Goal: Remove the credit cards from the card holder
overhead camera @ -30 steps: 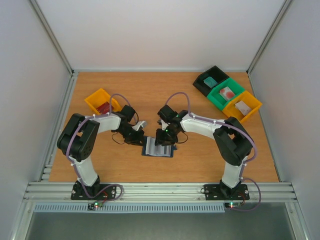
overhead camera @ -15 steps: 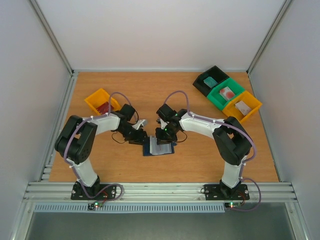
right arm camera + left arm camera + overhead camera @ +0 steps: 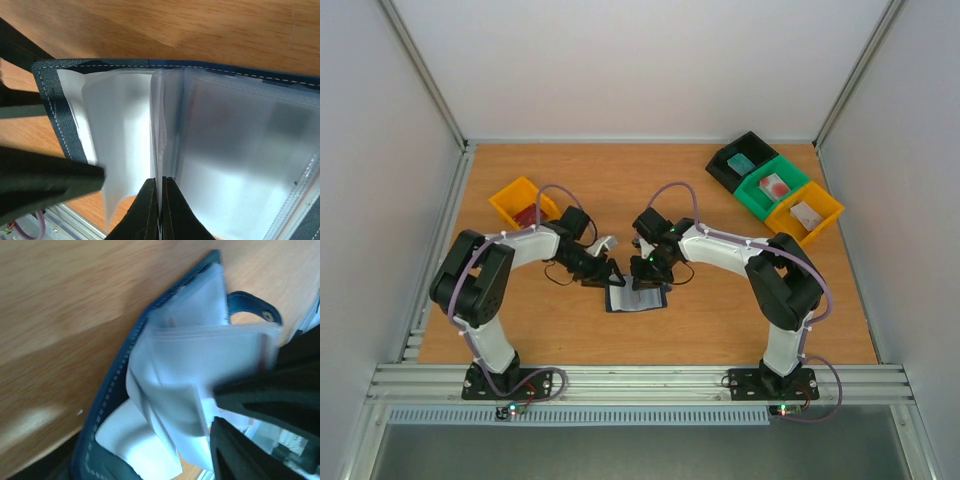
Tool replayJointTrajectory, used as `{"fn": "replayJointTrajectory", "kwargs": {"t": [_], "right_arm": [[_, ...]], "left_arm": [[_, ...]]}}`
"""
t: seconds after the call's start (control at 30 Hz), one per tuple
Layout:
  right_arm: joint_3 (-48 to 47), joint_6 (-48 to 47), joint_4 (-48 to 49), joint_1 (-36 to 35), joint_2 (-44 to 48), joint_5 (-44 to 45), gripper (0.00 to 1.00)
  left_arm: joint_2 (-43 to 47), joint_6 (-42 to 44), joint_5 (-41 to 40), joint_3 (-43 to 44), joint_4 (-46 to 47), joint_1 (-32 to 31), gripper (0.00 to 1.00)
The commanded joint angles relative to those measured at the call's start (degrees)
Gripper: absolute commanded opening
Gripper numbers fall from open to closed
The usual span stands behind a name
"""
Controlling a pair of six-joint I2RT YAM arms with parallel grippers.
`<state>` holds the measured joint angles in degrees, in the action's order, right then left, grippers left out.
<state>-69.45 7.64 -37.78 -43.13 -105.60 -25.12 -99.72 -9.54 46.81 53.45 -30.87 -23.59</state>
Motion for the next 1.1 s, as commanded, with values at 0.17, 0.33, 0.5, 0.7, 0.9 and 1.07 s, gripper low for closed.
{"fn": "replayJointTrajectory", "kwargs": {"t": [0.17, 0.33, 0.5, 0.7, 0.9, 1.07], "right_arm": [[-0.6, -0.8, -0.4, -0.3, 1.3, -0.4, 0.24], [1.5, -2.1, -0.4, 1.1, 4.4, -0.5, 0.33], [3.1, -4.1, 0.3, 2.1, 6.5, -3.7, 0.42], [7.2, -3.4, 3.3, 5.6, 9.6, -6.3, 0.44], [9.2, -1.6, 8.3, 7.7, 8.1, -10.9, 0.13], [9.2, -1.3, 7.6, 7.6, 6.0, -8.1, 0.14]], "left_arm": [[-3.0, -0.2, -3.0, -0.1, 1.7, -0.6, 0.17], [-1.3, 0.1, -4.1, -1.3, 2.5, -0.6, 0.0], [-1.3, 0.1, -4.9, -1.5, 2.5, -0.6, 0.0], [-1.4, 0.2, -5.2, -1.7, 2.4, -0.6, 0.0], [-0.9, 0.2, -5.2, -1.6, 2.5, -0.6, 0.0], [-0.7, 0.3, -5.2, -1.8, 2.6, -0.6, 0.0]]}}
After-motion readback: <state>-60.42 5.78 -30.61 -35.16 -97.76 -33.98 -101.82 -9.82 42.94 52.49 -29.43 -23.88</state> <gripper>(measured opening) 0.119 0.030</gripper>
